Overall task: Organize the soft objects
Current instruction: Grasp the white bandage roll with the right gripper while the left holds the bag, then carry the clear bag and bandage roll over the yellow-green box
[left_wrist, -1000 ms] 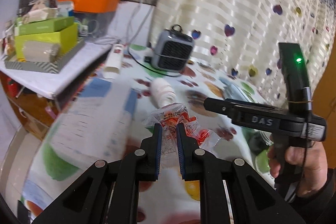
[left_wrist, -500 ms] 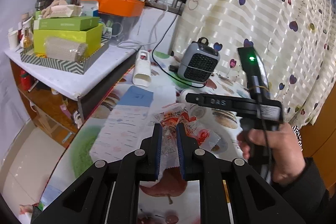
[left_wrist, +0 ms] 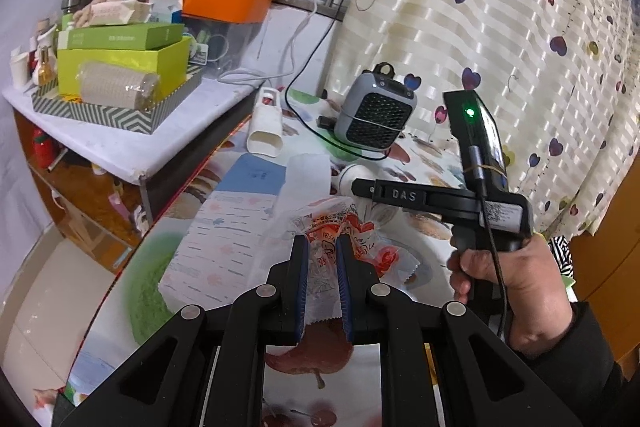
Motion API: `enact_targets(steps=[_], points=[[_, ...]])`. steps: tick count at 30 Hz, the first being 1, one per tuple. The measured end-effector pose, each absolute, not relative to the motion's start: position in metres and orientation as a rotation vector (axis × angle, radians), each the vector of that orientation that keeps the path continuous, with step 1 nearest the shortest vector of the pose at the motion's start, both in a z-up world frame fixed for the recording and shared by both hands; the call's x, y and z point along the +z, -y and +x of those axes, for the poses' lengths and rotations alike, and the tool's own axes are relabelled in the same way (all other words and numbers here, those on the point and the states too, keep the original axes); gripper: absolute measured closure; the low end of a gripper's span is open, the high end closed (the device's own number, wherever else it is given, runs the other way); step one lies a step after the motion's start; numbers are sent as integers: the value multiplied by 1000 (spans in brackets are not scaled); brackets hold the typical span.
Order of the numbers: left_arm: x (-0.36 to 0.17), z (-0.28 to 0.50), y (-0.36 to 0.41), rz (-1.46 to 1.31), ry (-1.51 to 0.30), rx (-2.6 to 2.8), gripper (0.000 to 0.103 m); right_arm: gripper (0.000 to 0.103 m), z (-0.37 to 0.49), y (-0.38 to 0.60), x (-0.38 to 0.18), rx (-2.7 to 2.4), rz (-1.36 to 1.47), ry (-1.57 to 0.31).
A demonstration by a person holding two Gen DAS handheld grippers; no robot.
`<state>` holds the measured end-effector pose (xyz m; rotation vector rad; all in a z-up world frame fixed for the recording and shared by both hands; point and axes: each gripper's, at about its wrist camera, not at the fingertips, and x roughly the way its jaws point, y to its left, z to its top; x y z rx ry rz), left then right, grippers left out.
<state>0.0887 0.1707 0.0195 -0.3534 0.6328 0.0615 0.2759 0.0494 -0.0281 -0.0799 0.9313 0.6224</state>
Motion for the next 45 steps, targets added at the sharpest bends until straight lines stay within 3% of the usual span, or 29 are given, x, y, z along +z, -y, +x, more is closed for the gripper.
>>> enact_targets(steps=[17,45], points=[[42,59,-115,-301,-622,-15,90,61,154,37,43,629,-20,-745],[65,36,-18,-189,-630,-175,90,61,63,130,68,528,30,-621]])
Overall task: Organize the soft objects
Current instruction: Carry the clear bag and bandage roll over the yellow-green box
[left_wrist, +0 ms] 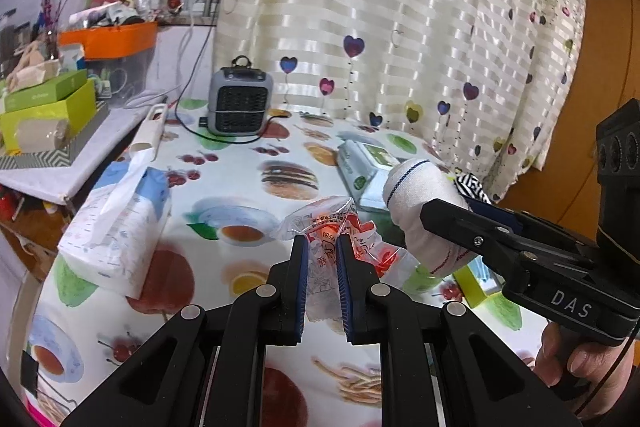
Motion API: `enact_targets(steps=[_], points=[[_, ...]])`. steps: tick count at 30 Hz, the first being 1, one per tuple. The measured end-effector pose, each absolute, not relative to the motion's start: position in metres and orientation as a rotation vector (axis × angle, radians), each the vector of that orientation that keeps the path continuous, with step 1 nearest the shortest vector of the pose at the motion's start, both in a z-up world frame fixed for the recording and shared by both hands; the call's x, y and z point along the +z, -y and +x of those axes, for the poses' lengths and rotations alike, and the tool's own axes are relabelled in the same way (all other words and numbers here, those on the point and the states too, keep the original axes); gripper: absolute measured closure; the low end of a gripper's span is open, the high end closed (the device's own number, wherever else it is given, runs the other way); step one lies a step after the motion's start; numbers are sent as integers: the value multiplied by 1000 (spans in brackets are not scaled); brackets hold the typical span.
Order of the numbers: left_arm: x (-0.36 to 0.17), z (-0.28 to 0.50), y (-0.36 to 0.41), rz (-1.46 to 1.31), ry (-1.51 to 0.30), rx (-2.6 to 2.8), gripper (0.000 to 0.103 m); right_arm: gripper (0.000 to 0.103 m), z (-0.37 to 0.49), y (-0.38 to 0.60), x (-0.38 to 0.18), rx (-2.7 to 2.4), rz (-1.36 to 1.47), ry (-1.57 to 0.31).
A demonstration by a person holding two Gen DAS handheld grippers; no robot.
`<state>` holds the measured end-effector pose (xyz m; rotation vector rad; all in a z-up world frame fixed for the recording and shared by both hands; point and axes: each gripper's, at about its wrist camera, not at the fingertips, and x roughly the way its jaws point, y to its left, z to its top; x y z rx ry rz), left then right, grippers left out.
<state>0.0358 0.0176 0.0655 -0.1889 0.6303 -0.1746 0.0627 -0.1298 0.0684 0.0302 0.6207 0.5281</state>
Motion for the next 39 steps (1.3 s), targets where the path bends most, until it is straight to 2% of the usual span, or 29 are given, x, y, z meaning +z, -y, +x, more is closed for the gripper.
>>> enact_targets(steps=[39], points=[[75,60,95,-89,-634,-404,90,61,45,267,76,249,156,-561]])
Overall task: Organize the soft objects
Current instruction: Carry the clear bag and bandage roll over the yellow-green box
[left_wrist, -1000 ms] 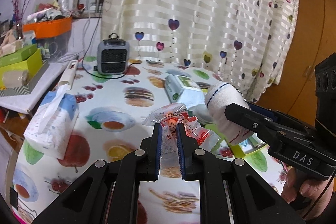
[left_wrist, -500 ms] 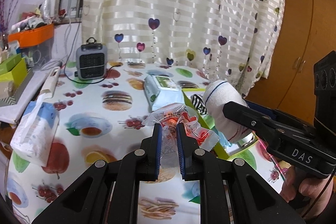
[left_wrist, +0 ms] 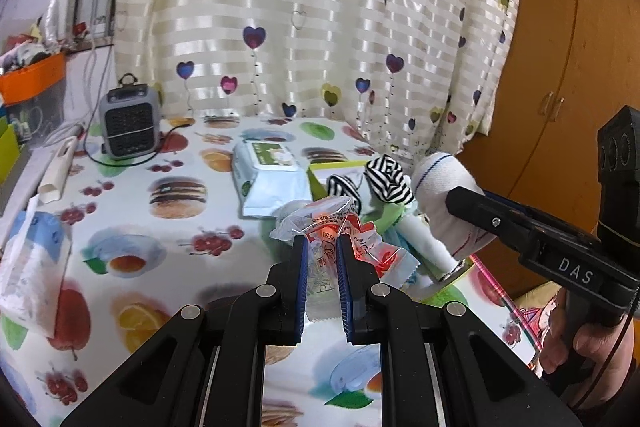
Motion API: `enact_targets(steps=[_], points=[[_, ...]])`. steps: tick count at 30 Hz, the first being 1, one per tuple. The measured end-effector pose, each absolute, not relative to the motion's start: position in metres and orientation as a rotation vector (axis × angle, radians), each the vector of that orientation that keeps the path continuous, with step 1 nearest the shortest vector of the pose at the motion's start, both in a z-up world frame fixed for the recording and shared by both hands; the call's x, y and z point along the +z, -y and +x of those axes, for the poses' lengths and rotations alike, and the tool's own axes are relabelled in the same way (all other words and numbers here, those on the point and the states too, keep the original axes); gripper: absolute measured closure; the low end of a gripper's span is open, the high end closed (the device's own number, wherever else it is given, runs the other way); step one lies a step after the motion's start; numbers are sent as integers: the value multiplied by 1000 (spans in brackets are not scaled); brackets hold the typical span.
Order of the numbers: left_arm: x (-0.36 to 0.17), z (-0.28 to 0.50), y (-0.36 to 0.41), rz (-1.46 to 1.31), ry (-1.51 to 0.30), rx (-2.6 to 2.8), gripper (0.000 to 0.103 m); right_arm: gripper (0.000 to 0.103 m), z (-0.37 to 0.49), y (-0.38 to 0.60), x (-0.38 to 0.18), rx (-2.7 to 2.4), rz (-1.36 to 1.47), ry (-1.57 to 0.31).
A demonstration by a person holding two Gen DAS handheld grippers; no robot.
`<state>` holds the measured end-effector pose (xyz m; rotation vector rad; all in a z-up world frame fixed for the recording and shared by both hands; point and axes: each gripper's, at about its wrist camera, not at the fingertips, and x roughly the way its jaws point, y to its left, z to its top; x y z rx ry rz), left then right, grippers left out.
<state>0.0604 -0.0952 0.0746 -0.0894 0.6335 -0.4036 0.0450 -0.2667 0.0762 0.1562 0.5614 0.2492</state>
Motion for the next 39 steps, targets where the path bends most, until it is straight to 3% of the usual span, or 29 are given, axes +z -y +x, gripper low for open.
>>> enact_targets(steps=[39], points=[[38,113,167,-23,-735,-492,90,61,84,314,-23,173,197,-791]])
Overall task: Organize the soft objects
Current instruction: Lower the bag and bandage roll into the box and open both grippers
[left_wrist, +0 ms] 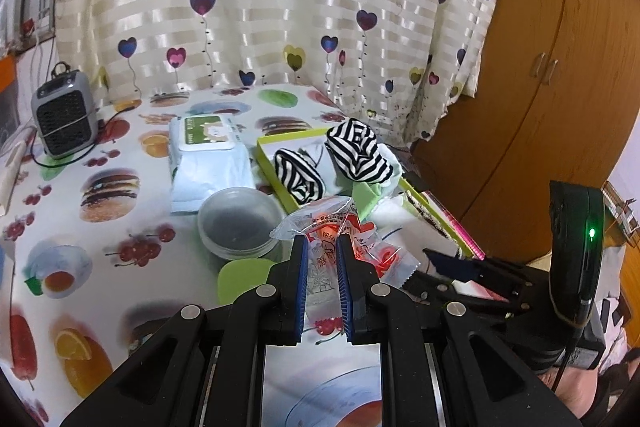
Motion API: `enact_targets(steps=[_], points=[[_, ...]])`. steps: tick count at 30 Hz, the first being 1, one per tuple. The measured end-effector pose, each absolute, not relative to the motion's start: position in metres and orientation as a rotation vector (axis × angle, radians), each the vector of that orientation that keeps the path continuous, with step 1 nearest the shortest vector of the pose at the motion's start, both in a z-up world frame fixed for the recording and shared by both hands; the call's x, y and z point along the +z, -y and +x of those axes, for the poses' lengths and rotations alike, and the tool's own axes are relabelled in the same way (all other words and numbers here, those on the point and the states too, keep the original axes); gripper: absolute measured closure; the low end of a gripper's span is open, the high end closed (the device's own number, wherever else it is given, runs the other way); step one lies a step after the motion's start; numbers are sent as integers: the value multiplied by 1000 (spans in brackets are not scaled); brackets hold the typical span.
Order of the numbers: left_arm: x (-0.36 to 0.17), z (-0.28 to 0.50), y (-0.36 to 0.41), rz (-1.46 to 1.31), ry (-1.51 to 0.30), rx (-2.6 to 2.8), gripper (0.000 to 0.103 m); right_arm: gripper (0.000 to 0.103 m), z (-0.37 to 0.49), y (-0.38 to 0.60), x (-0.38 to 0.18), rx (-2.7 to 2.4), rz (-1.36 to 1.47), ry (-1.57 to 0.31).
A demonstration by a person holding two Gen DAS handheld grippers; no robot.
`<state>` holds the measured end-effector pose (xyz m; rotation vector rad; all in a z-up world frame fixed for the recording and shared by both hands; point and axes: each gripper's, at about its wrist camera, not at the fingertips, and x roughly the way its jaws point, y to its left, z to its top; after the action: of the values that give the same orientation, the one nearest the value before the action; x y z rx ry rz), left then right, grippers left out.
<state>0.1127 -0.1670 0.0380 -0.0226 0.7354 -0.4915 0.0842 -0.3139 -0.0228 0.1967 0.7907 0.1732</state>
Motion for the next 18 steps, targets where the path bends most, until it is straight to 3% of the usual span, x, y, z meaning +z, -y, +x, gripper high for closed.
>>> enact_targets(steps=[18], points=[[21,148,202,-15,-777,-499,90,60,79,326,-22,172,195,-771]])
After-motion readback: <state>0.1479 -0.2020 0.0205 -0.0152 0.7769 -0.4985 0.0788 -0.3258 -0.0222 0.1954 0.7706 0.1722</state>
